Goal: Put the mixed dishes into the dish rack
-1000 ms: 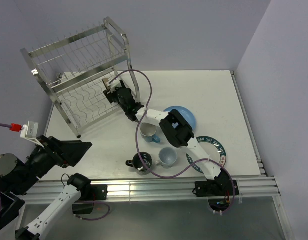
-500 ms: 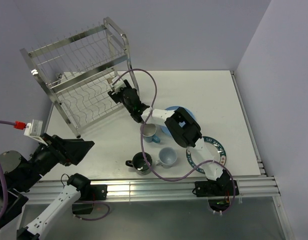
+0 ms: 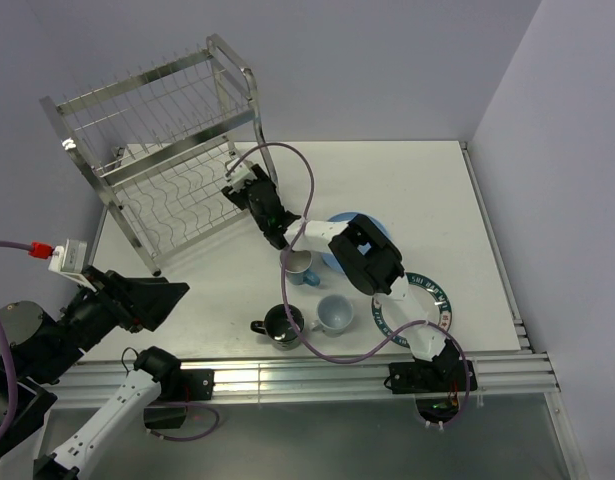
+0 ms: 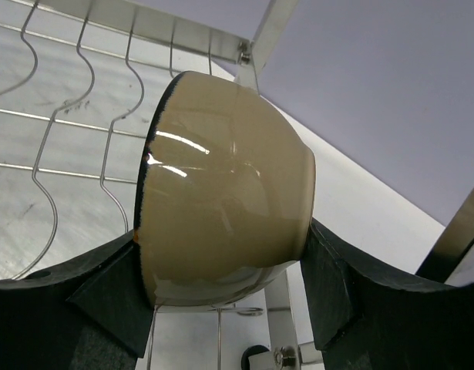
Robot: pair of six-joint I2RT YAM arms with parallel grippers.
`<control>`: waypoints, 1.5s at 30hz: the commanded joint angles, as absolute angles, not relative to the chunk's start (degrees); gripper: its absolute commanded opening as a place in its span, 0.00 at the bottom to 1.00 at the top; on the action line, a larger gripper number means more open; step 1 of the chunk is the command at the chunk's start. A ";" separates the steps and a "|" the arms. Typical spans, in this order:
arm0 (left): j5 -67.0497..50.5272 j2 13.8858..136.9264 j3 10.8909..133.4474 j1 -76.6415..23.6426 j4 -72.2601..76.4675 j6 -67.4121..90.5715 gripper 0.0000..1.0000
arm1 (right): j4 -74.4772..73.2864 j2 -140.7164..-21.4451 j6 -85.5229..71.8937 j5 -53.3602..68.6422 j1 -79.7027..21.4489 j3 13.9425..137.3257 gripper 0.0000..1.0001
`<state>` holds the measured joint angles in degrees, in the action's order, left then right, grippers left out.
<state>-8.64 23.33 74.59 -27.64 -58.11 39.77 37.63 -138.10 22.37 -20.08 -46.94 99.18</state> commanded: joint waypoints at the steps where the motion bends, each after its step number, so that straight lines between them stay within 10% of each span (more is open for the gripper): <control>1: -9.23 23.56 74.71 -27.77 -56.51 38.58 0.80 | 43.51 -130.43 22.86 -20.66 -46.14 99.23 0.00; 45: -5.62 21.71 70.93 -27.95 -54.41 46.05 0.80 | 35.69 -130.69 14.94 -16.79 -44.21 96.68 0.00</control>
<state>-6.35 22.15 71.16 -27.64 -56.95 45.04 29.43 -132.46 13.76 -14.31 -45.28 95.57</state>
